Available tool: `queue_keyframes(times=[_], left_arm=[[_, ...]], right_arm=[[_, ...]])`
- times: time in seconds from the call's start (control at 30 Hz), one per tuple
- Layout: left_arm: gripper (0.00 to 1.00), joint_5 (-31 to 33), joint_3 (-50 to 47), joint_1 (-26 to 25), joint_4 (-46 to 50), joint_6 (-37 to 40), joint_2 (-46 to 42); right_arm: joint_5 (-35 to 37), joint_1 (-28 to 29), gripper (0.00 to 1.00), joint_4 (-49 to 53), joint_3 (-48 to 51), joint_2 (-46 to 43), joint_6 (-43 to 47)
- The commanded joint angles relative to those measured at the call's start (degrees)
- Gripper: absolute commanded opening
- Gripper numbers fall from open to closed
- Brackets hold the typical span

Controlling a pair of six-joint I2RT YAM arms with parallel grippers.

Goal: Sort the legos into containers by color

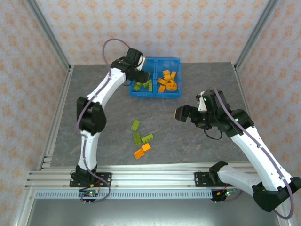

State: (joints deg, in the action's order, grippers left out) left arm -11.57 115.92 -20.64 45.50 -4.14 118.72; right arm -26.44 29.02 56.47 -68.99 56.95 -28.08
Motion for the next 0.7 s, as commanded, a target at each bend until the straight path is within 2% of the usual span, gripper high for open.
queue_keyframes(times=[0.0, 0.17, 0.3, 0.47, 0.57, 0.67], left_arm=[[0.55, 0.62, -14.27, -3.42, -4.47, -2.75, -14.09], [0.55, 2.45, -38.11, -6.14, -7.51, -7.15, -28.91], [0.55, 1.33, -48.57, -7.82, -7.83, -9.21, -31.84], [0.56, 0.71, -53.24, -9.19, -12.56, -11.75, -28.19], [0.65, 1.35, -53.08, -9.33, -14.68, -11.90, -24.95], [0.65, 1.79, -52.24, -9.43, -15.61, -11.14, -21.29]], right_arm=[[-0.73, 0.45, 0.99, -2.34, -0.19, 1.06, 0.19], [-5.17, 0.63, 0.99, -2.92, 0.20, 4.14, 3.29], [-6.08, 0.87, 0.99, -3.85, 0.32, 5.77, 4.08], [-5.83, 1.11, 0.99, -4.34, 0.17, 7.12, 3.32], [-5.02, 1.29, 0.99, -3.78, 0.35, 6.65, 2.94], [-3.83, 1.39, 0.99, -2.88, 0.35, 5.86, 2.83]])
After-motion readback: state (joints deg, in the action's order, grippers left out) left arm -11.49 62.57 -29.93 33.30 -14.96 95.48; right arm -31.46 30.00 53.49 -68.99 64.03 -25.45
